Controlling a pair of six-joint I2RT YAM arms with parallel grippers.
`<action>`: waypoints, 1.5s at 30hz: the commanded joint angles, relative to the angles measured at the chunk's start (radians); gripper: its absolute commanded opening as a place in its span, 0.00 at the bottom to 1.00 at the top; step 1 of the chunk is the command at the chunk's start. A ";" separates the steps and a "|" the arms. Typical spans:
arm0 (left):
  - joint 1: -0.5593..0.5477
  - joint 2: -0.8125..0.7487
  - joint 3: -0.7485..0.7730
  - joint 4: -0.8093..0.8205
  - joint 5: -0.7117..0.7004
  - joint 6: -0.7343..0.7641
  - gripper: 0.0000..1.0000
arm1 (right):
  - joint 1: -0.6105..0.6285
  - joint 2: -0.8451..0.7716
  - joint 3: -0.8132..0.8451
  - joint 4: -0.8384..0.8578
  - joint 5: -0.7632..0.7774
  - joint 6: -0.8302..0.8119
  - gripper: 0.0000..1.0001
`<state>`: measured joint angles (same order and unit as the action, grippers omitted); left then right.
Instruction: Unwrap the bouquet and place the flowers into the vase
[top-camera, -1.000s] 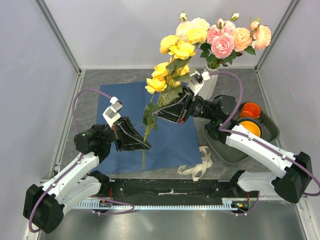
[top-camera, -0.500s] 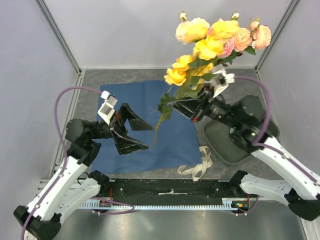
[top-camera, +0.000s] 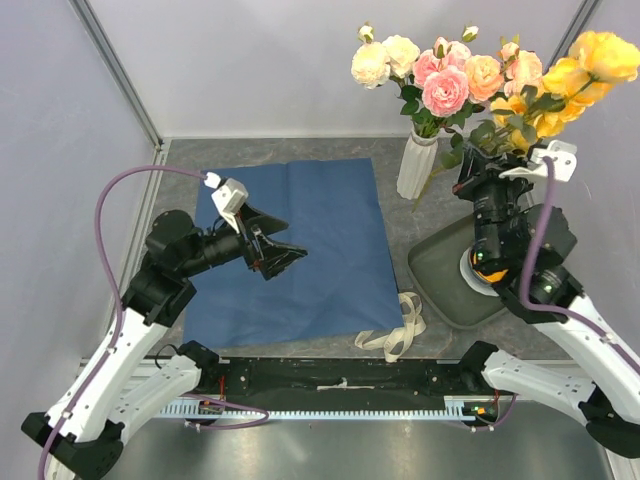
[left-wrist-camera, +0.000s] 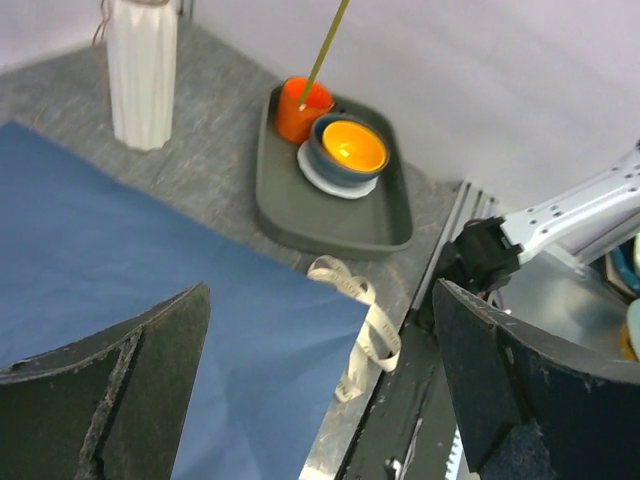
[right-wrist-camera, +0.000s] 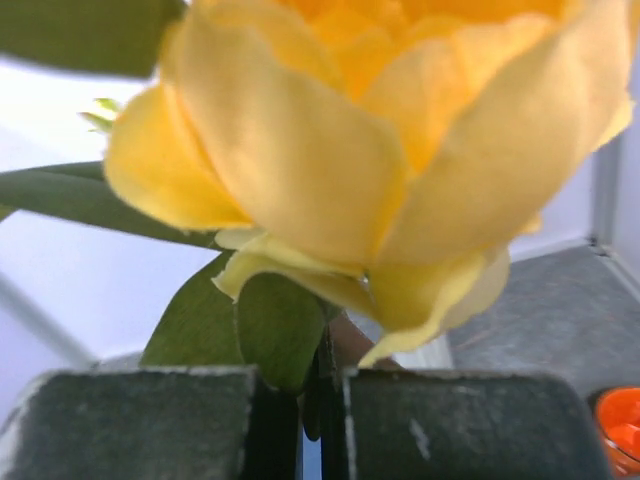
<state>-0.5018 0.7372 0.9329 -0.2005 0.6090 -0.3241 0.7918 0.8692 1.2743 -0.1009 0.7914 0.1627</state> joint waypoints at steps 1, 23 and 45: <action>-0.004 0.037 0.006 -0.051 -0.064 0.123 0.97 | 0.001 0.013 -0.142 0.500 0.285 -0.378 0.00; -0.169 0.025 -0.114 -0.066 -0.488 0.270 0.95 | -0.057 0.583 -0.052 1.690 0.232 -0.933 0.00; -0.165 0.013 -0.112 -0.070 -0.502 0.281 0.95 | -0.244 0.542 -0.050 1.563 0.131 -0.502 0.00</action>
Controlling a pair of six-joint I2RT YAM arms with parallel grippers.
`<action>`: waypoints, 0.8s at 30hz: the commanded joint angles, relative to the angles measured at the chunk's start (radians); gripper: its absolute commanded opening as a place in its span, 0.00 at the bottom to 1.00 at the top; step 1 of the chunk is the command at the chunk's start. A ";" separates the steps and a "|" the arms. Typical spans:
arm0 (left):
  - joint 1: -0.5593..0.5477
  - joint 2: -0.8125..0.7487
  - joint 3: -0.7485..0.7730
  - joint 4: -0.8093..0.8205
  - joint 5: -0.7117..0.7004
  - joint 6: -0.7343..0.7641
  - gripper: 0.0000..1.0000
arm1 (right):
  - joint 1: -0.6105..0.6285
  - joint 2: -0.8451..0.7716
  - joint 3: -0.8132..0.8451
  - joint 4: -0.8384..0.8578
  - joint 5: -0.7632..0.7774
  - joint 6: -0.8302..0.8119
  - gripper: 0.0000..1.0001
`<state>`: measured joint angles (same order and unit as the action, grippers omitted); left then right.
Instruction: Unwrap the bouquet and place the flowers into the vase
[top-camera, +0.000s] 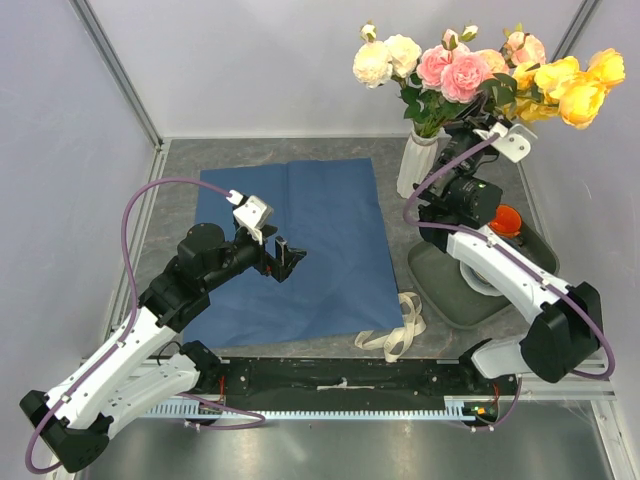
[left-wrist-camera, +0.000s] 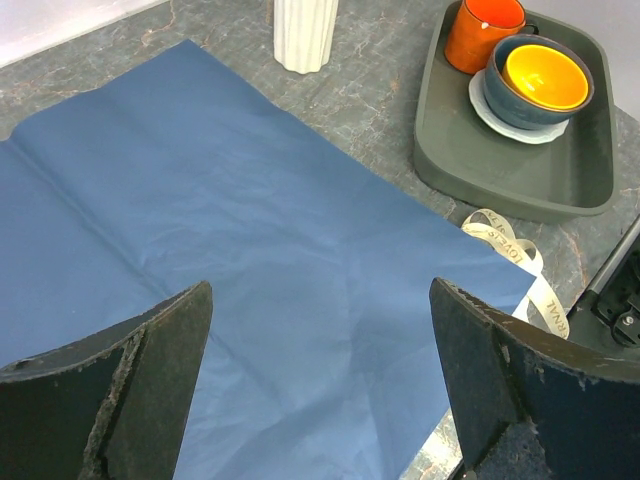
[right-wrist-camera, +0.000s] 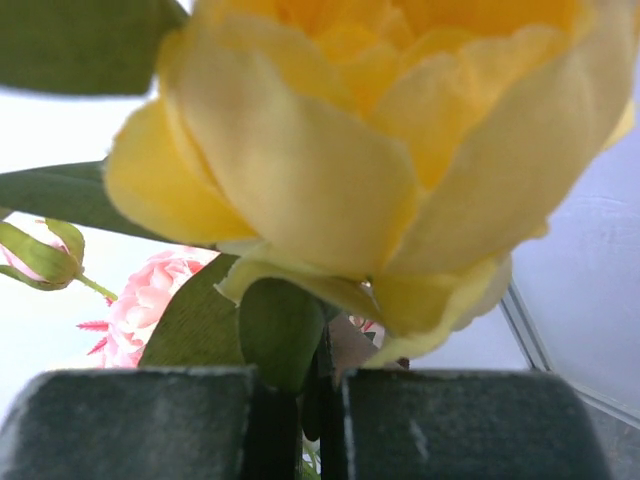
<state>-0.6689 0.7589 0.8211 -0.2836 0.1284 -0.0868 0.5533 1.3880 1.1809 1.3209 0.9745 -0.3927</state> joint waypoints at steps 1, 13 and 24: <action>0.002 -0.007 0.001 0.012 -0.023 0.045 0.95 | -0.007 0.029 0.054 0.144 -0.050 0.054 0.00; 0.003 -0.007 0.000 0.012 -0.030 0.050 0.95 | -0.007 0.089 0.045 0.129 -0.037 0.042 0.00; 0.003 -0.006 0.000 0.011 -0.026 0.050 0.95 | -0.027 0.124 0.002 0.141 -0.031 0.046 0.00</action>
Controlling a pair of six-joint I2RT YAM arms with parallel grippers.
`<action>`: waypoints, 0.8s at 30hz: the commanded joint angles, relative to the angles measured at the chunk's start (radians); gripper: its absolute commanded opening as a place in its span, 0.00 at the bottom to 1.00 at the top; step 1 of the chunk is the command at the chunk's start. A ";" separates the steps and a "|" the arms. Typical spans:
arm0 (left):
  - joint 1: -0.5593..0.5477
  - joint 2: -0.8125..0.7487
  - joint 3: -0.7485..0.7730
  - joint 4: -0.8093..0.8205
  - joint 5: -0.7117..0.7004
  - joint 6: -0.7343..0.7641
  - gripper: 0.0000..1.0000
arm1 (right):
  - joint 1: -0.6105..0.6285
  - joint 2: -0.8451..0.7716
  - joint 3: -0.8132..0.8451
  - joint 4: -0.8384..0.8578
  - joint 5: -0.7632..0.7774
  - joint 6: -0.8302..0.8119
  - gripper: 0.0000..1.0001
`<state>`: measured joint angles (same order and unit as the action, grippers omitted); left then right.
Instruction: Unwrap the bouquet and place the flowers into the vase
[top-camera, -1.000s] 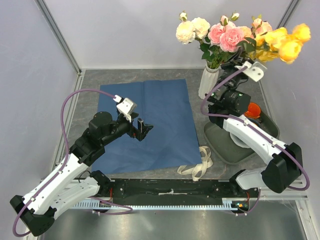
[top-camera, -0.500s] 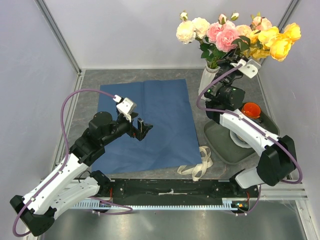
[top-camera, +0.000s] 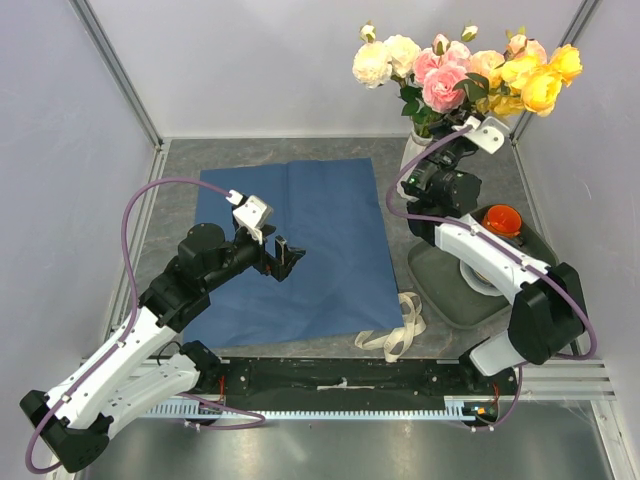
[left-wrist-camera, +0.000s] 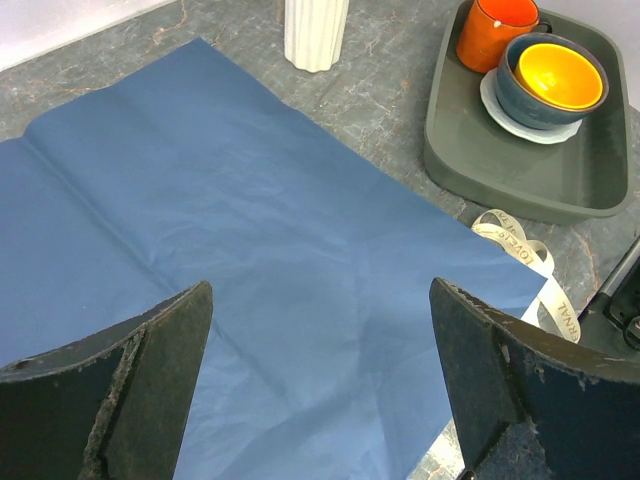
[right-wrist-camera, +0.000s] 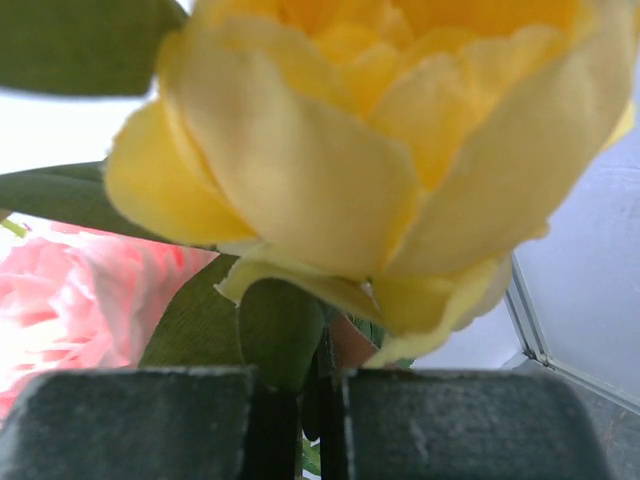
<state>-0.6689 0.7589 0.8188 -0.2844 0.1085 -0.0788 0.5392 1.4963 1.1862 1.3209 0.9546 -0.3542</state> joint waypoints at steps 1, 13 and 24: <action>0.003 -0.004 0.002 0.011 -0.006 0.042 0.95 | -0.013 0.022 -0.005 0.141 -0.010 0.009 0.00; 0.003 -0.006 0.000 0.013 -0.004 0.042 0.95 | -0.038 0.051 -0.031 0.092 0.022 0.067 0.00; 0.003 -0.004 0.000 0.013 -0.004 0.042 0.95 | -0.041 0.091 -0.053 0.015 0.041 0.116 0.00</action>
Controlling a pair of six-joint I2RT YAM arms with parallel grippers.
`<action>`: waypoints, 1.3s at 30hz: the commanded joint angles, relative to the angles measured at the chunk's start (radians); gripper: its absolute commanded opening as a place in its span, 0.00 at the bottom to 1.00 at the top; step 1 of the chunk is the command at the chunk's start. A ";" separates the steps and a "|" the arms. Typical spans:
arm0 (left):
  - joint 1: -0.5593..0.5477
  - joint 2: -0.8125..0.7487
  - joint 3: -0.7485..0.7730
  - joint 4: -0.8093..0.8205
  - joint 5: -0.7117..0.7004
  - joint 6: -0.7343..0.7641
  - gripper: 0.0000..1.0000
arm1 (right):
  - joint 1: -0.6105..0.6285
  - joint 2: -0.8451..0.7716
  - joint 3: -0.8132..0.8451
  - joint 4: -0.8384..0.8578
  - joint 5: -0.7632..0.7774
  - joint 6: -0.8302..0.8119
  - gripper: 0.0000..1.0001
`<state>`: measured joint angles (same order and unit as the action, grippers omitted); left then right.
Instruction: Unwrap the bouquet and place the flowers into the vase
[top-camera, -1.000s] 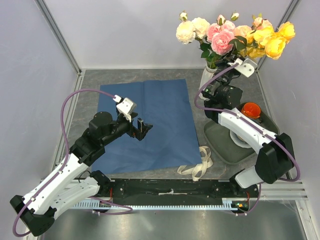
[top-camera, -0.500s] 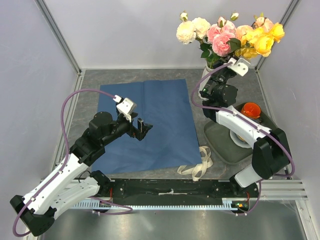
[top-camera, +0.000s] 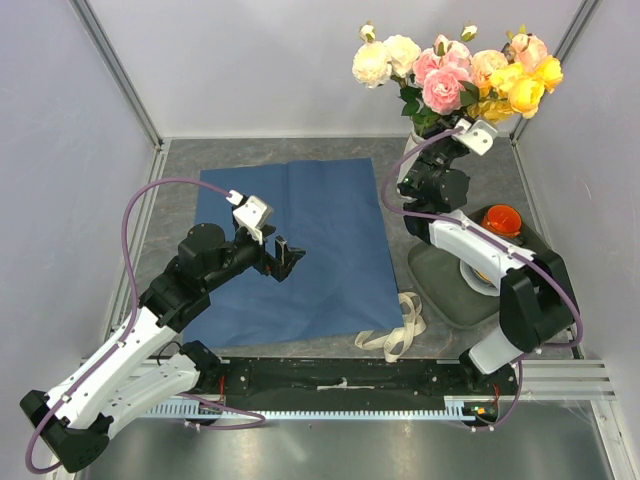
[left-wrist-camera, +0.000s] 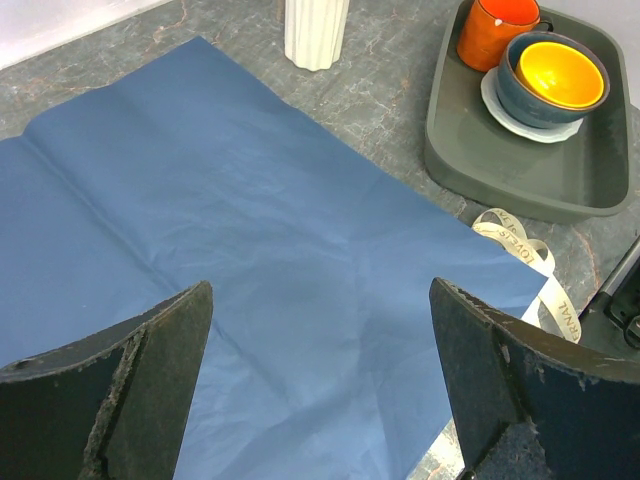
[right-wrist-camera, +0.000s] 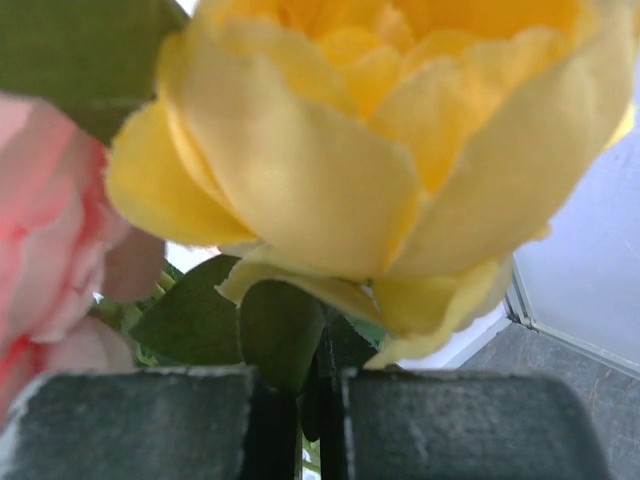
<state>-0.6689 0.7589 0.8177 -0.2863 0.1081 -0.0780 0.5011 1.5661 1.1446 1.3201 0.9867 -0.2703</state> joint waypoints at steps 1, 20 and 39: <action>0.003 -0.004 0.000 0.016 -0.004 0.041 0.95 | -0.003 0.031 -0.013 0.016 0.012 0.031 0.00; 0.003 0.000 0.001 0.015 -0.005 0.043 0.95 | -0.015 0.155 0.003 -0.035 0.076 0.020 0.07; 0.005 -0.007 0.001 0.015 0.002 0.040 0.95 | -0.003 0.071 -0.003 -0.367 0.053 0.144 0.53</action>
<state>-0.6689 0.7593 0.8177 -0.2867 0.1074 -0.0776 0.4892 1.7195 1.1393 1.0744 1.0527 -0.1852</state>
